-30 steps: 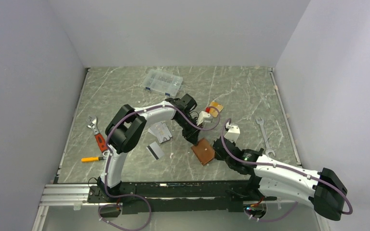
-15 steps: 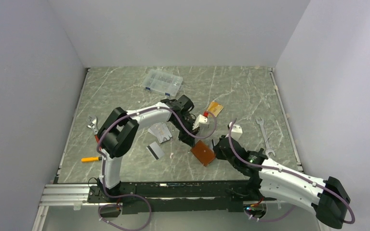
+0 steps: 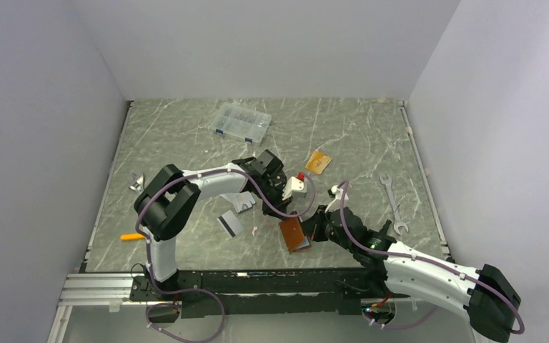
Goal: Put the credit cards into the card holder
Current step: Open the card holder at the center of the board.
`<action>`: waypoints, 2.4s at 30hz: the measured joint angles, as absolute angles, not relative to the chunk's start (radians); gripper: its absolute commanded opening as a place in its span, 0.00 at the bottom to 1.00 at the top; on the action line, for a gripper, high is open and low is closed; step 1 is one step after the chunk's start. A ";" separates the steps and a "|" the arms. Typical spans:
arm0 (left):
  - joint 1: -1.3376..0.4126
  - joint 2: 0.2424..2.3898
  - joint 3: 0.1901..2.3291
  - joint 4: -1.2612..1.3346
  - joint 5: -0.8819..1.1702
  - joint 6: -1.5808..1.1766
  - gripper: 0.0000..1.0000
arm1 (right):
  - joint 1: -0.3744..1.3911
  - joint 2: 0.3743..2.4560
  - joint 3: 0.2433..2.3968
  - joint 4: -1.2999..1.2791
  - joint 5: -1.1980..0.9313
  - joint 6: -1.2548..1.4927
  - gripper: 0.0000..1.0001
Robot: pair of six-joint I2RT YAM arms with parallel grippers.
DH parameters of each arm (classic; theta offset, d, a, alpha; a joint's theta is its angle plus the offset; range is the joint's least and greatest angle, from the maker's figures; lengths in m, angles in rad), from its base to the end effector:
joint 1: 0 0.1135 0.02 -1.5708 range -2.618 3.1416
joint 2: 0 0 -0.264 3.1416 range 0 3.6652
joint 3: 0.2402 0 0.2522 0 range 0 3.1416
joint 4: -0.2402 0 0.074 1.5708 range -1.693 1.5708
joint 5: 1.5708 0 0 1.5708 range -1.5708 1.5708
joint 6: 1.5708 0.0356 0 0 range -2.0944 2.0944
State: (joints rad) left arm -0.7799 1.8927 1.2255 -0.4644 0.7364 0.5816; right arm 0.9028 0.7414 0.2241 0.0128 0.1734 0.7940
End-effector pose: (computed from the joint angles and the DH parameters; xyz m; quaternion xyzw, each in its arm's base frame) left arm 0.2503 -0.2812 0.1686 0.6340 0.6583 -0.3697 0.1675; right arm 0.1060 0.1244 0.1701 -0.0027 0.8591 0.3306 0.3907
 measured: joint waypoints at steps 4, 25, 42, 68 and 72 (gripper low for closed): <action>-0.780 1.882 1.184 -0.377 0.704 0.513 0.09 | 0.903 0.739 0.206 0.061 0.135 0.793 0.00; -0.733 1.682 1.000 -0.284 0.496 0.188 0.37 | 0.955 0.890 0.202 0.213 0.052 0.767 0.00; -0.706 1.620 1.079 -0.485 0.571 -0.031 0.71 | 1.016 0.946 0.269 0.234 0.065 0.741 0.00; -0.720 1.628 1.079 -0.592 0.548 -0.038 0.64 | 1.092 1.061 0.354 0.237 0.091 0.718 0.00; -0.702 1.614 1.079 -0.606 0.551 -0.038 0.65 | 1.103 1.082 0.371 0.241 0.092 0.709 0.00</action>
